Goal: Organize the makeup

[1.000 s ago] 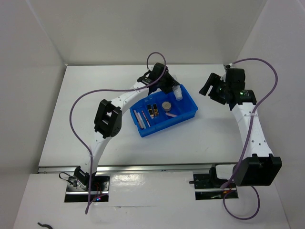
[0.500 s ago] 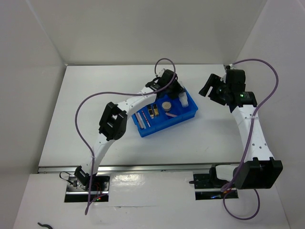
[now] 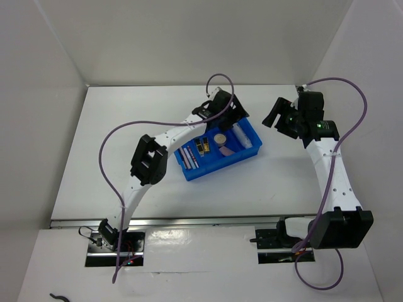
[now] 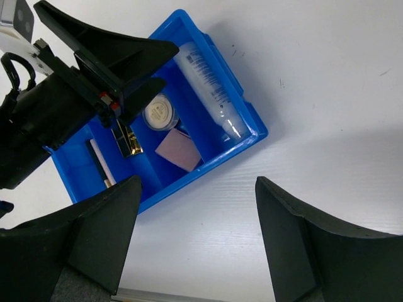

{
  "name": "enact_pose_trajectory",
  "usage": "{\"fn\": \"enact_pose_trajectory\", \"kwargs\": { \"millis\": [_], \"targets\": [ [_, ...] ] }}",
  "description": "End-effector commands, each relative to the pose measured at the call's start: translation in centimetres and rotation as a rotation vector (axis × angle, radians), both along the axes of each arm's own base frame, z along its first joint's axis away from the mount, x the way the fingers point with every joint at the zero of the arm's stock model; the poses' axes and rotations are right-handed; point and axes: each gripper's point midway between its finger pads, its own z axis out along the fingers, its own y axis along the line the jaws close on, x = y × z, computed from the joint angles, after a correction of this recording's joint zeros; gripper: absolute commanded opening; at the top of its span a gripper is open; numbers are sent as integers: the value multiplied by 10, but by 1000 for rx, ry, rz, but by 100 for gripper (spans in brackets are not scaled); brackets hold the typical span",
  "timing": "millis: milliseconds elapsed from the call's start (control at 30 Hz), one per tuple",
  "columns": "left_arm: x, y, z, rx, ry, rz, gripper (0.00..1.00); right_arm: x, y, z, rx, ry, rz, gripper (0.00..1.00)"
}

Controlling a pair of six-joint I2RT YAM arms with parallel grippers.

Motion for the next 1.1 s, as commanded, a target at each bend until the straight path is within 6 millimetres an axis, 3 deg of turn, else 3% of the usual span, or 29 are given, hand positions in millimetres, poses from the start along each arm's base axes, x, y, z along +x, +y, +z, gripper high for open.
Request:
{"fn": "enact_pose_trajectory", "kwargs": {
  "millis": [0,67,100,133,167,200,233,267,300,333,400,467,567,733,767,800,867,900,967,1067],
  "targets": [
    [2,4,96,-23,-205,-17,100,4,5,4,9,-24,23,80],
    [7,22,109,40,-256,14,96,4,5,4,9,-24,23,80],
    [20,50,130,81,-310,45,90,2,5,7,9,-33,23,80],
    [27,67,138,118,-341,56,87,2,5,7,9,-33,23,80],
    [33,90,132,180,-344,86,81,2,5,7,9,-33,23,80],
    [35,115,125,244,-317,114,71,2,5,7,9,-33,23,80],
    [46,153,122,281,-294,170,57,2,5,7,9,-33,23,80],
    [44,176,139,280,-309,188,48,4,5,9,9,-42,23,80],
    [39,194,112,319,-250,173,36,4,5,9,9,-42,23,80],
    [43,229,102,350,-212,205,21,5,8,11,16,-51,33,80],
    [32,267,80,415,-146,223,0,7,8,12,16,-61,33,80],
    [31,309,57,475,-82,254,0,8,8,16,16,-70,33,80],
    [30,334,19,498,-3,175,0,10,8,18,16,-73,33,80],
    [38,330,-17,588,70,-38,0,16,11,18,36,-62,44,80],
    [36,324,-31,596,103,-59,5,16,13,18,41,-62,51,80],
    [38,324,-27,607,84,-73,16,17,13,15,48,-52,46,80],
    [38,316,-31,620,65,-123,54,17,15,15,61,-50,47,80],
    [36,310,-43,631,78,-151,72,19,15,11,62,-36,47,80],
    [37,304,-46,639,82,-189,83,20,22,13,82,-35,68,80],
    [37,301,-67,668,137,-216,86,25,22,14,82,-33,68,80]
  ]
}}
